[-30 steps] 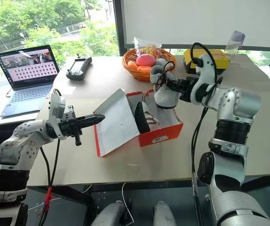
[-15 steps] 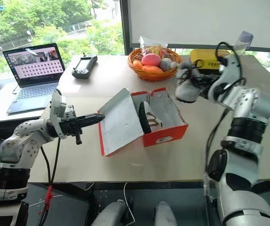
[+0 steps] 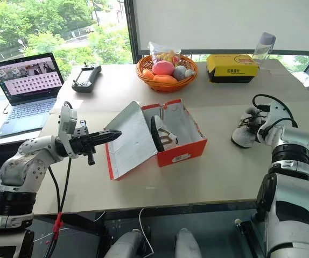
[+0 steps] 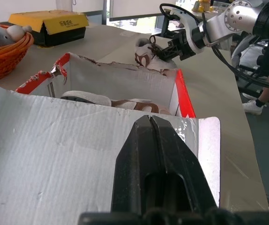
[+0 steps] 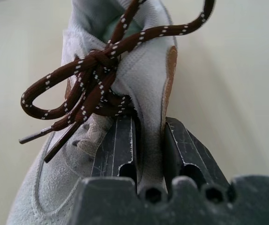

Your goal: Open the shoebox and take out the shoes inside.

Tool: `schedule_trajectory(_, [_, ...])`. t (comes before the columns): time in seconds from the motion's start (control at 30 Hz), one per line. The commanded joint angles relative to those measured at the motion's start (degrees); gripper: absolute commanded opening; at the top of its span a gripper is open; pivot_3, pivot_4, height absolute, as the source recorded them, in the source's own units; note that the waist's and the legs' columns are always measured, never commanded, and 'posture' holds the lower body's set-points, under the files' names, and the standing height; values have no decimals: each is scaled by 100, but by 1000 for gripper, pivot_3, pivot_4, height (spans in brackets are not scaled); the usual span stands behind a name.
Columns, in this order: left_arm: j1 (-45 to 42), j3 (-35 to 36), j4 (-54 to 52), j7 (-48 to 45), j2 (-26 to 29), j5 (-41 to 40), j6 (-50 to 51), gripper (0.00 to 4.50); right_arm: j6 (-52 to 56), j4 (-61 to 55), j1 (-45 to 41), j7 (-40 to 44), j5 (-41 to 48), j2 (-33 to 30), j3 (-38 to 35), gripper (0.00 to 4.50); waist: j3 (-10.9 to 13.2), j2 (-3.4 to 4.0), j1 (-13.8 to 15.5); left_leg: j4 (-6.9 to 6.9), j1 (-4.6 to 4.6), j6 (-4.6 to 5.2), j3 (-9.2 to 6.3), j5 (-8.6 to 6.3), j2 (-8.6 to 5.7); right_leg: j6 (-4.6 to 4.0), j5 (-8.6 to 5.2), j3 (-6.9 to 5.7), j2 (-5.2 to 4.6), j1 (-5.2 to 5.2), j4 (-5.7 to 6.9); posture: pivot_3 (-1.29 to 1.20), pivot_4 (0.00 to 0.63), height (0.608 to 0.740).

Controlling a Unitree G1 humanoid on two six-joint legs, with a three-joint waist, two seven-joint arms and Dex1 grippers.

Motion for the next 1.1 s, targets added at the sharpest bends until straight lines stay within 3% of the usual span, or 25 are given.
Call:
schedule_trajectory(0.03, [-69,119,-165,-26,50,-69,-105,0,-186,181,-22,-156,-90,-4,103,1126,0,0,-5,2,0,0,0,0,0,0,0,0,1,0,0,0,150,732])
schedule_trajectory(0.13, [-71,122,-158,-28,58,-69,-99,0,-386,171,37,-180,-381,-56,436,1952,0,0,2,4,-1,-1,0,-1,-1,1,0,-1,1,-1,0,0,150,732])
schedule_trajectory(0.27, [-77,114,-151,-42,65,-66,-96,0,-524,104,45,-122,-749,-133,899,3405,0,0,5,8,0,-8,0,-5,-1,2,1,-1,1,0,1,0,150,732])
schedule_trajectory(0.57, [-93,148,-166,-96,104,-102,-56,0,-24,-1187,-61,203,-861,-510,1166,3405,3,4,45,10,-5,-11,-1,-7,-3,3,1,1,0,-7,2,0,150,732])
schedule_trajectory(0.87, [-28,527,-346,240,-142,-379,-223,0,1592,-3983,269,1798,-132,-1046,1254,3405,8,13,113,9,-8,-18,-6,-12,1,6,-2,0,-1,-11,2,0,150,732])
schedule_trajectory(0.93, [70,548,-429,248,-200,-431,-213,0,1827,-4274,310,1923,0,-1018,1227,3405,8,13,123,11,-9,-18,-6,-13,1,7,-2,-1,-5,-10,2,0,150,732])
schedule_trajectory(1.1, [295,479,-588,257,-265,-447,-256,0,2920,-5232,84,2524,1261,-204,880,3405,8,13,90,12,-9,-18,-5,-14,0,9,0,4,-17,-12,3,0,150,732])
